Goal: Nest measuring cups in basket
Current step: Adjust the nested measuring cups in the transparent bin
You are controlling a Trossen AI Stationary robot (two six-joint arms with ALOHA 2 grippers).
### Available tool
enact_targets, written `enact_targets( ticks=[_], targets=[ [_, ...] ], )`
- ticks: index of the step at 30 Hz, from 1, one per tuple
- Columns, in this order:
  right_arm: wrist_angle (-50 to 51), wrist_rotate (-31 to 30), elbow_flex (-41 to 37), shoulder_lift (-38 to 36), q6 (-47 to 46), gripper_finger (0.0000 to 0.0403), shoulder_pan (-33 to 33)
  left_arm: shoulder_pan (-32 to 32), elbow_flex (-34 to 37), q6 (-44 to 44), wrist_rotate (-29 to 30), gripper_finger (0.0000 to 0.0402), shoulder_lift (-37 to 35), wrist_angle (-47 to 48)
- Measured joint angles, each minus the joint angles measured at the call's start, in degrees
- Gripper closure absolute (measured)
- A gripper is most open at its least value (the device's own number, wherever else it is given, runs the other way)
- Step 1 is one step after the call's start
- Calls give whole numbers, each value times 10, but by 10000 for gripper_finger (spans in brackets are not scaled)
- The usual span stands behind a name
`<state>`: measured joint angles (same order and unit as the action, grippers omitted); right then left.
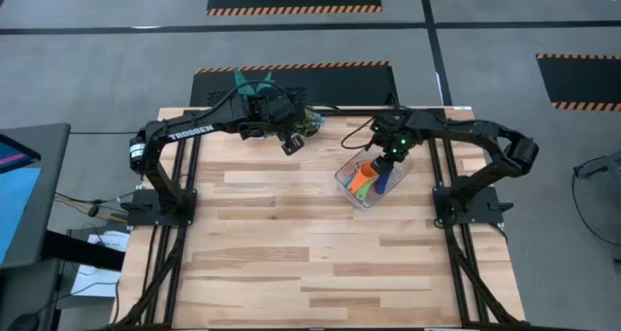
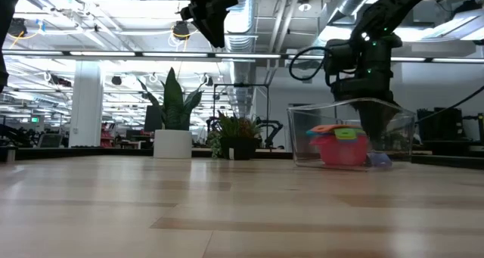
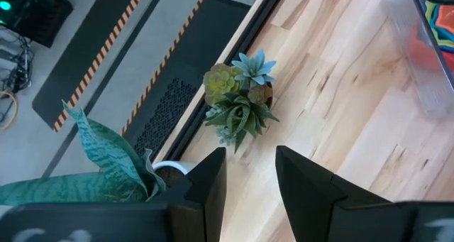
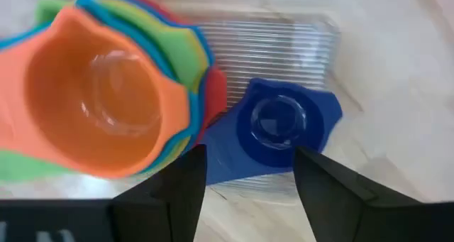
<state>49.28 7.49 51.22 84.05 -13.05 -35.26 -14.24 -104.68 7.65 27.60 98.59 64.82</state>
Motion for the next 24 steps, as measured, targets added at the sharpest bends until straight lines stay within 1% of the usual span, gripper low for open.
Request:
enact_targets(
  ticks=[4,15,20,24],
  targets=[
    [-2,0,0,3,82,173,9,0,0,-15,0,288,0,0],
    [-1,-2,0,4,423,182,11,0,0,-22,0,288,0,0],
    [-1,-31,0,16,562,182,11,0,0,-21,0,288,0,0],
    [-12,-48,0,16,641,182,11,0,0,-21,0,288,0,0]
  ],
)
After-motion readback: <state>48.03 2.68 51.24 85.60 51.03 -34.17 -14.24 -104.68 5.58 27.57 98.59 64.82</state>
